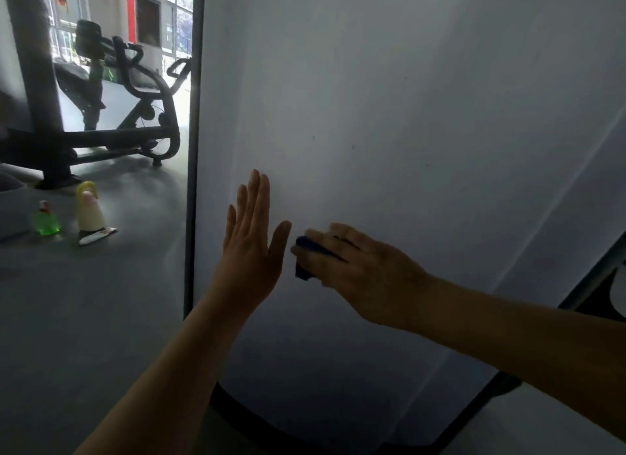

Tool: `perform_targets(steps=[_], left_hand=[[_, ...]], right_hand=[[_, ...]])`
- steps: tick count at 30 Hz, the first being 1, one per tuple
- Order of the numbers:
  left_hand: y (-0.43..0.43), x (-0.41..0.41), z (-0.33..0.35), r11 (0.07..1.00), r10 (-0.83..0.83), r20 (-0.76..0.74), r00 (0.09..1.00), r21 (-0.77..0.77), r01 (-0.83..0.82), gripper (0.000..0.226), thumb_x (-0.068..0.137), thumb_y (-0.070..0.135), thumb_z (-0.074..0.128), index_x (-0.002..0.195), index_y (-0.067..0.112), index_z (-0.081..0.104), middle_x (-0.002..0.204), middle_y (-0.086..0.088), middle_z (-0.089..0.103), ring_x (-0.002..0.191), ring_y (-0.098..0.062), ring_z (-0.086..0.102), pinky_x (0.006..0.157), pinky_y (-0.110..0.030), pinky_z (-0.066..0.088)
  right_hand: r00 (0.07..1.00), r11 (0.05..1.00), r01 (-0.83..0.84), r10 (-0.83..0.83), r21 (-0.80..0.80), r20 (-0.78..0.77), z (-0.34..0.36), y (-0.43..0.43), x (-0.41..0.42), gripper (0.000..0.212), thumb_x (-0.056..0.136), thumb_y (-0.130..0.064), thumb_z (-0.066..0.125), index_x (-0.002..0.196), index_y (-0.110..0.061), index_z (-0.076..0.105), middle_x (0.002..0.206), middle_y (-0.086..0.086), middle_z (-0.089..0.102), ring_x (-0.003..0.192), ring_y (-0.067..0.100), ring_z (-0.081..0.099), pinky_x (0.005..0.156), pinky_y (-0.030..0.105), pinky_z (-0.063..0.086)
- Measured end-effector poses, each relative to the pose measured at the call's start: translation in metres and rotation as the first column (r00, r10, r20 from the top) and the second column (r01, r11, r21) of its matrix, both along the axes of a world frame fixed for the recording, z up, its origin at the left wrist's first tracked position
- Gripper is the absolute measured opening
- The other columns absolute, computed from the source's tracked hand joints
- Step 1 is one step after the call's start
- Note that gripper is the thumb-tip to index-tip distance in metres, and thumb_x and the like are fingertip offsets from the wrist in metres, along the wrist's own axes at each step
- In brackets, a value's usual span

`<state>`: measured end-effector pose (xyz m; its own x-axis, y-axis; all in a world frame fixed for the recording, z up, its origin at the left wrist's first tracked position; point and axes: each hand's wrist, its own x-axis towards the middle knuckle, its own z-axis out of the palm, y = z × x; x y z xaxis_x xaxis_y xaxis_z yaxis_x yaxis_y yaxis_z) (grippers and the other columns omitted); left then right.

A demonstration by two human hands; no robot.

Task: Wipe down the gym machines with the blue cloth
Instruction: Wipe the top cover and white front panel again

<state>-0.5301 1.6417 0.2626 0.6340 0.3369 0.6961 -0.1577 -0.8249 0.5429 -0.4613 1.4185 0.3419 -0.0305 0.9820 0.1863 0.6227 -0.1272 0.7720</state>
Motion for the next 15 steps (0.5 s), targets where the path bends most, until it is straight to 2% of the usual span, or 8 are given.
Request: perform_targets(steps=[2,4,6,9,11,13,15], left_hand=[[-0.002,-0.001,0.001,0.998,0.004,0.002,1.0,0.07,-0.004,0.076,0.119,0.044,0.036,0.173,0.031,-0.015,0.18,0.013,-0.023,0.167,-0.012,-0.021,0.138,-0.049,-0.004],[-0.008,-0.002,0.004,0.989,0.01,-0.007,1.0,0.149,-0.009,0.075,0.119,0.044,0.034,0.173,0.029,-0.015,0.18,0.011,-0.023,0.167,-0.013,-0.02,0.138,-0.049,-0.005],[-0.019,-0.003,0.007,0.979,-0.007,0.001,1.0,0.204,0.007,0.075,0.12,0.041,0.036,0.174,0.025,-0.013,0.181,0.007,-0.022,0.167,-0.017,-0.02,0.138,-0.051,-0.005],[-0.038,-0.003,0.006,0.929,-0.043,0.023,0.999,0.368,0.032,0.073,0.12,0.03,0.041,0.175,0.016,-0.004,0.183,-0.002,-0.013,0.169,-0.024,-0.012,0.137,-0.059,0.004],[-0.049,0.0,0.005,0.907,-0.048,0.055,0.997,0.42,0.021,0.073,0.119,0.03,0.045,0.175,0.011,0.002,0.184,-0.007,-0.008,0.17,-0.028,-0.007,0.137,-0.059,0.008],[-0.06,0.003,0.004,0.895,-0.049,0.087,0.995,0.445,0.005,0.073,0.119,0.036,0.045,0.174,0.008,0.006,0.183,-0.01,-0.004,0.17,-0.029,-0.003,0.138,-0.055,0.007],[-0.074,0.008,0.0,0.854,-0.054,0.109,0.993,0.52,-0.011,0.071,0.119,0.039,0.042,0.175,0.009,0.009,0.184,-0.009,0.0,0.17,-0.027,0.0,0.138,-0.053,0.009]], right_hand=[[1.0,1.0,0.005,-0.006,0.023,0.016,0.013,-0.004,0.004,0.054,0.117,-0.019,0.019,0.17,-0.01,0.03,0.179,0.011,0.022,0.165,0.036,0.02,0.136,0.053,0.004],[0.998,0.991,0.054,-0.059,0.121,0.038,0.029,-0.009,0.004,0.058,0.115,-0.017,0.025,0.173,-0.012,0.019,0.181,0.01,0.008,0.168,0.036,0.007,0.135,0.056,0.0],[0.997,0.98,0.05,-0.059,0.191,0.04,0.026,-0.018,0.002,0.061,0.115,-0.015,0.033,0.173,-0.011,0.016,0.181,0.01,0.008,0.168,0.035,0.007,0.135,0.056,0.003],[0.998,0.996,0.037,-0.041,0.075,0.053,0.01,-0.045,0.004,0.058,0.117,-0.018,0.033,0.173,-0.011,0.019,0.18,0.011,0.016,0.167,0.032,0.014,0.136,0.052,0.012],[0.994,0.997,0.042,-0.048,0.07,0.095,0.023,-0.064,0.009,0.058,0.117,-0.019,0.032,0.173,-0.012,0.019,0.181,0.01,0.014,0.167,0.034,0.014,0.135,0.055,0.016],[0.989,0.974,0.05,-0.079,0.223,0.122,0.045,-0.078,0.013,0.057,0.117,-0.021,0.04,0.172,-0.013,0.026,0.18,0.011,0.018,0.166,0.036,0.017,0.133,0.058,0.021],[0.991,0.909,0.04,-0.089,0.415,0.099,0.054,-0.089,0.014,0.056,0.116,-0.022,0.049,0.169,-0.012,0.034,0.178,0.01,0.026,0.165,0.036,0.023,0.13,0.061,0.026]])
